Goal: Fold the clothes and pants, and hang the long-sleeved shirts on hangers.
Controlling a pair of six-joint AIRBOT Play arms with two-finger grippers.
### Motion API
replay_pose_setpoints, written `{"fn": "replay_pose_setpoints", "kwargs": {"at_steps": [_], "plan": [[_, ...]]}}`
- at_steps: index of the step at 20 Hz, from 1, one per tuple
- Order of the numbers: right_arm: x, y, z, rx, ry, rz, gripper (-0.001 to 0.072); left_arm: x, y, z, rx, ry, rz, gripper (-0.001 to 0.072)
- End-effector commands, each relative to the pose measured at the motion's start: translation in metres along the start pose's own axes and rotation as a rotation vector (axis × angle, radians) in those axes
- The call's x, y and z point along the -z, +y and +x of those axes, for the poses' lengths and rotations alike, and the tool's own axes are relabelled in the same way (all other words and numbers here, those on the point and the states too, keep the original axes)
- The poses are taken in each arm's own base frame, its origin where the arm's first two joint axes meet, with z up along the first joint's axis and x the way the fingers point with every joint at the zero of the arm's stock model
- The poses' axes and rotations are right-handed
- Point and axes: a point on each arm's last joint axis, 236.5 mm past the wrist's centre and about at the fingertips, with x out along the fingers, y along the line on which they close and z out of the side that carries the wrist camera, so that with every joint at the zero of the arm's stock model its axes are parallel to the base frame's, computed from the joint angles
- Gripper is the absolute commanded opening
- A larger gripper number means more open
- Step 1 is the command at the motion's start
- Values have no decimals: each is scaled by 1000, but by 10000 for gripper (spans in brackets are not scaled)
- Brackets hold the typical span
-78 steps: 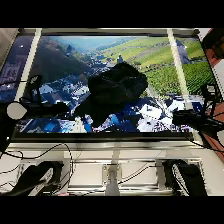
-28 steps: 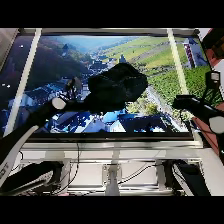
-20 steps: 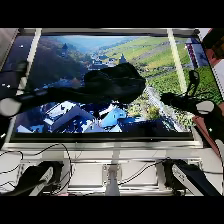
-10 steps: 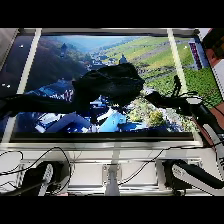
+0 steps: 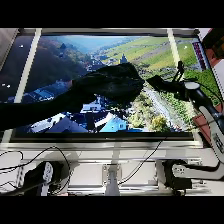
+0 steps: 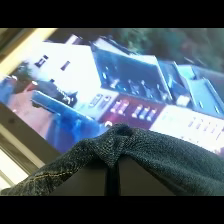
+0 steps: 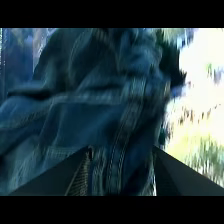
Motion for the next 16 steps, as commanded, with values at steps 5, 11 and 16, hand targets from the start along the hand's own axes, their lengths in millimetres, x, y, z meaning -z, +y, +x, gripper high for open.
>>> {"fn": "replay_pose_setpoints", "kwargs": {"at_steps": [5, 11, 16], "plan": [[12, -31, 54, 3, 126, 158, 452, -30, 13, 17, -16, -109, -204, 24], [6, -9, 85, 21, 70, 65, 447, -18, -18, 34, 65, -38, -215, 24], [18, 24, 100, 22, 69, -74, 40, -8, -54, 44, 135, 10, -147, 24]]}}
